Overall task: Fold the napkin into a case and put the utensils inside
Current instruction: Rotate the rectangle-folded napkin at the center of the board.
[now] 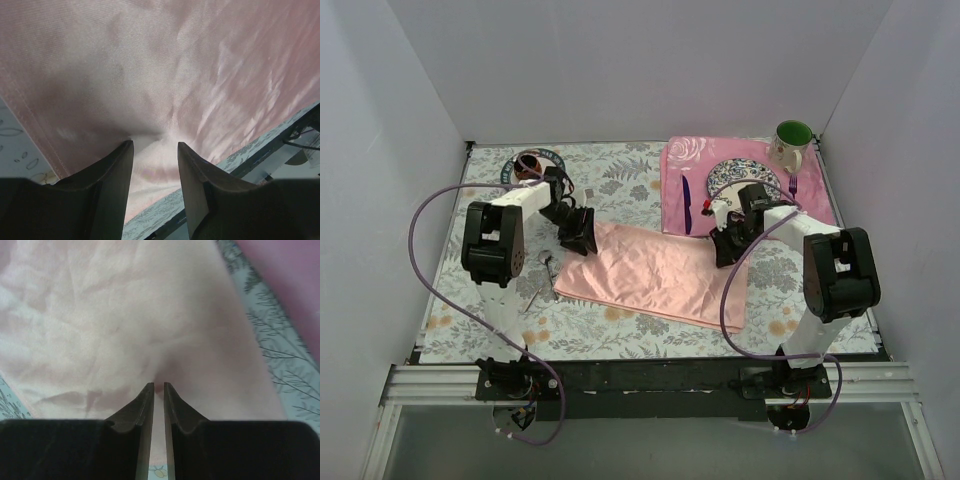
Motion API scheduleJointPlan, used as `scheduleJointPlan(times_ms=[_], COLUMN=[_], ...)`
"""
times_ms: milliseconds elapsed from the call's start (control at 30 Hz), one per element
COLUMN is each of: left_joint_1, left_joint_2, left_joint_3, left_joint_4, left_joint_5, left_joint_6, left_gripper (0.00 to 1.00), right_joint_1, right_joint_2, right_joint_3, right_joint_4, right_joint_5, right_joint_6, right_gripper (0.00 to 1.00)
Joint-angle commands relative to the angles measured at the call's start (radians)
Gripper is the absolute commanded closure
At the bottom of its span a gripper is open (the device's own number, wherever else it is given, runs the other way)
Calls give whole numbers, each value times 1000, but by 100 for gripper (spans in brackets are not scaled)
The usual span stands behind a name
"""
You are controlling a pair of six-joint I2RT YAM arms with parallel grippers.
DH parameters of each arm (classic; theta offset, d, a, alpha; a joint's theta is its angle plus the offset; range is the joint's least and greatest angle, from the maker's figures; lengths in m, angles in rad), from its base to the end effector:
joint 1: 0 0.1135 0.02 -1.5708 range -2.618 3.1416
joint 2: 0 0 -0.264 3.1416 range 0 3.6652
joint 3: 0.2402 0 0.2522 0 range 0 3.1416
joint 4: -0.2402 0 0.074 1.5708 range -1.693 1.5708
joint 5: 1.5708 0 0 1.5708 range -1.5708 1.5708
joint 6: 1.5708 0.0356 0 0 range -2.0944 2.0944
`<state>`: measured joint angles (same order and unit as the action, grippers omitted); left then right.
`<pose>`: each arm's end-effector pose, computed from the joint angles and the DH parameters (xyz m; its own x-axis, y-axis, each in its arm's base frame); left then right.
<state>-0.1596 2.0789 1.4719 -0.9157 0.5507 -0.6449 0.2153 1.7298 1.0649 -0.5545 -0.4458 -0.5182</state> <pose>0.3810 -0.0802 0.1495 -0.8844 -0.3765 0.2758 -0.4647 0.7646 -0.4466 0.3173 0.0851 0.1706 -0.6295 -0.5951 -0.4995 -0.7477 0.6388 0.1812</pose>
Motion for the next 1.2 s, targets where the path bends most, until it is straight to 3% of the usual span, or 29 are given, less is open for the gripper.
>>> scheduleJointPlan(times_ms=[0,233,467,633,833,1000,1167], left_joint_1=[-9,-15,-18,3,28,26,23], left_joint_2=[108,308,385,184,-60,-65,-5], left_joint_3=[158,431,766,592,268,136,126], left_joint_4=[-5,-45,-87,-48,-25,-28,6], left_joint_5=[-110,-201,-64,-11,26,9,8], left_joint_6=[30,53,33,74,122,148,140], left_gripper=[59,59,49,45,44,45,47], right_joint_1=[55,249,466,438,427,427,429], right_joint_2=[13,2,40,-9,-62,-33,49], right_joint_3=[-62,-114,35,141,81,-11,-29], right_joint_4=[-59,-45,105,-5,-71,2,33], right_joint_5=[-14,-160,-388,-406,-191,-149,-223], right_joint_6=[-46,9,213,179,35,9,35], right_gripper=[80,81,78,75,75,76,76])
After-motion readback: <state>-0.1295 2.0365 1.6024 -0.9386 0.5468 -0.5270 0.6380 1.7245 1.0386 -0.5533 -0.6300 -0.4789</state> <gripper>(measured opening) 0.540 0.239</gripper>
